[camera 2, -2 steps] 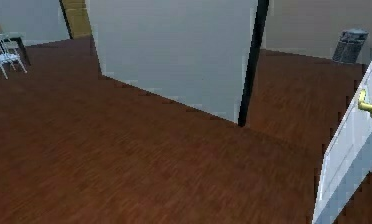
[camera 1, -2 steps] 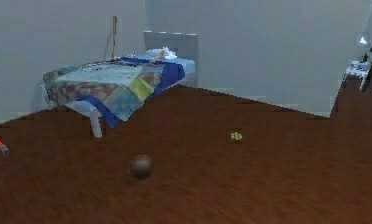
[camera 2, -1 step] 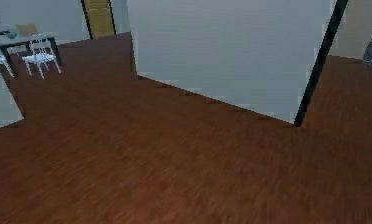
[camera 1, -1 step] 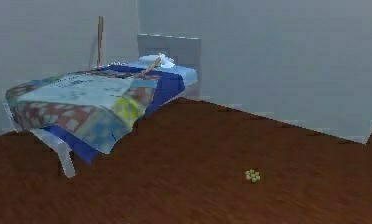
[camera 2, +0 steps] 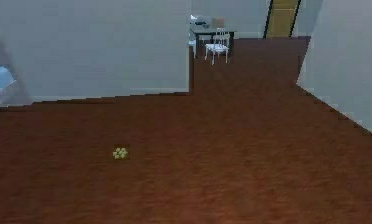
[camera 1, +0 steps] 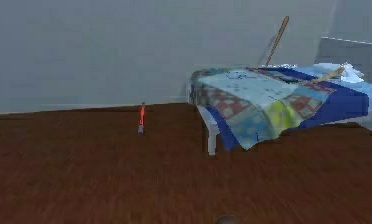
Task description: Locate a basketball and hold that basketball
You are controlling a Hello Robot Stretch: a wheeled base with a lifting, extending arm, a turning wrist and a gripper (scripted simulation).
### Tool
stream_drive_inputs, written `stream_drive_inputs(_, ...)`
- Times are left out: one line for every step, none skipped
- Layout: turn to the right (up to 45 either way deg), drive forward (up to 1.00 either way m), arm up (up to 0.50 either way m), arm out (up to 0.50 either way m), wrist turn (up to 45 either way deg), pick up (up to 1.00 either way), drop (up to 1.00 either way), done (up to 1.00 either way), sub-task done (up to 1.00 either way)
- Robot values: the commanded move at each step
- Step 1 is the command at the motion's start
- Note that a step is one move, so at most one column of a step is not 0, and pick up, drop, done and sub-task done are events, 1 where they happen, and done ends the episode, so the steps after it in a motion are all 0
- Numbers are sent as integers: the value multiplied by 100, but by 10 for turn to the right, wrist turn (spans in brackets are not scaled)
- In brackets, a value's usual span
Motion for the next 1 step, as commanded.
stream_drive_inputs(-450, 0, 0, 0, 0, 0, 0, 0, 0)
